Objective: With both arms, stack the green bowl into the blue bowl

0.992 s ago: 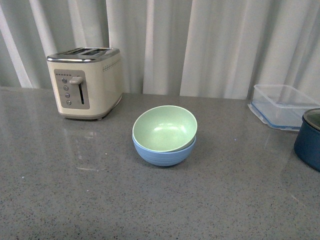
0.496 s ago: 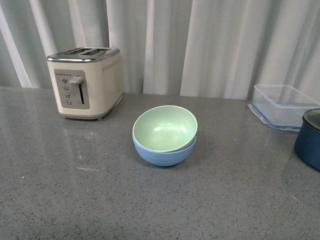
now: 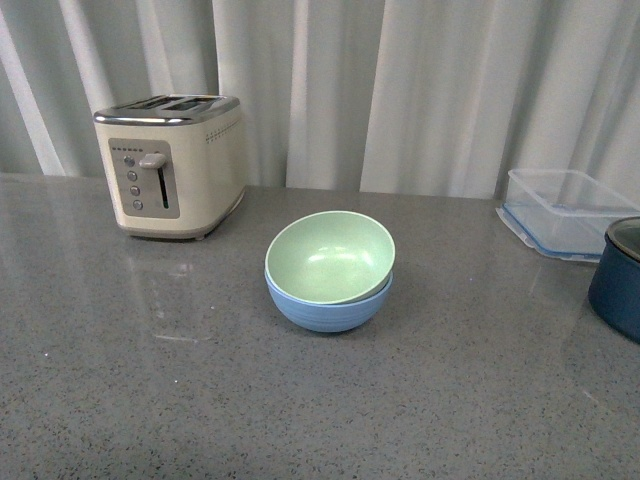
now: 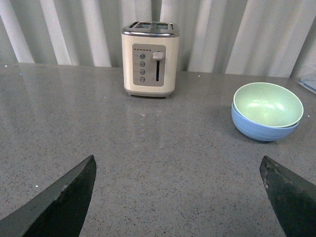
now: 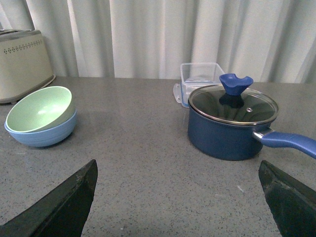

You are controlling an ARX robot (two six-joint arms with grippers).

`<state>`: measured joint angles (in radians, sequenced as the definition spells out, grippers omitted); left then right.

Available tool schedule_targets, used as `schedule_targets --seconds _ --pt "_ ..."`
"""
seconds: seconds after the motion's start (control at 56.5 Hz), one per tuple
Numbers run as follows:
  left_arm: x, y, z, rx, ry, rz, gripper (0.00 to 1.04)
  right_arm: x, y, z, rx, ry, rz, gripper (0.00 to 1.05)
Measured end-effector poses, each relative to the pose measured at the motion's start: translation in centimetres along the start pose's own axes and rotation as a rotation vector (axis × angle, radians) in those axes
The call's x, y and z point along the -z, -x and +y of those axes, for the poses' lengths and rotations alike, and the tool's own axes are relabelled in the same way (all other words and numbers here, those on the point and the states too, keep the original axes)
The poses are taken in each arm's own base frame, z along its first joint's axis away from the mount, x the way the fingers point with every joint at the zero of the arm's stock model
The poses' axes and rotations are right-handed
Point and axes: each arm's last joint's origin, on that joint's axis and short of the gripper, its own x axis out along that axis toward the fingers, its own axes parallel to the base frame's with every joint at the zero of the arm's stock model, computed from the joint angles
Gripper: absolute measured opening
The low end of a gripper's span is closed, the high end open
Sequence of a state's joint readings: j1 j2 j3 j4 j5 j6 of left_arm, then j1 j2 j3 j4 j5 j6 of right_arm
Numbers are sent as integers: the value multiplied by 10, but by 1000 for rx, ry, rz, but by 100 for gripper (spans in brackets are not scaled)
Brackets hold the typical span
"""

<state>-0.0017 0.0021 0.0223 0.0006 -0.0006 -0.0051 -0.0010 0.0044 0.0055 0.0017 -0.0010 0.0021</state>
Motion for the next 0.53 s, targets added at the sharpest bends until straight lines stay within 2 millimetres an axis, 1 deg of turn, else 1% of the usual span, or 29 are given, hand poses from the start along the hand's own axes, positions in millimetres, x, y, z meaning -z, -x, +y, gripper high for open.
schedule_targets --seconds 0.531 --pt "0 0 0 0 0 0 98 0 0 0 0 0 0 95"
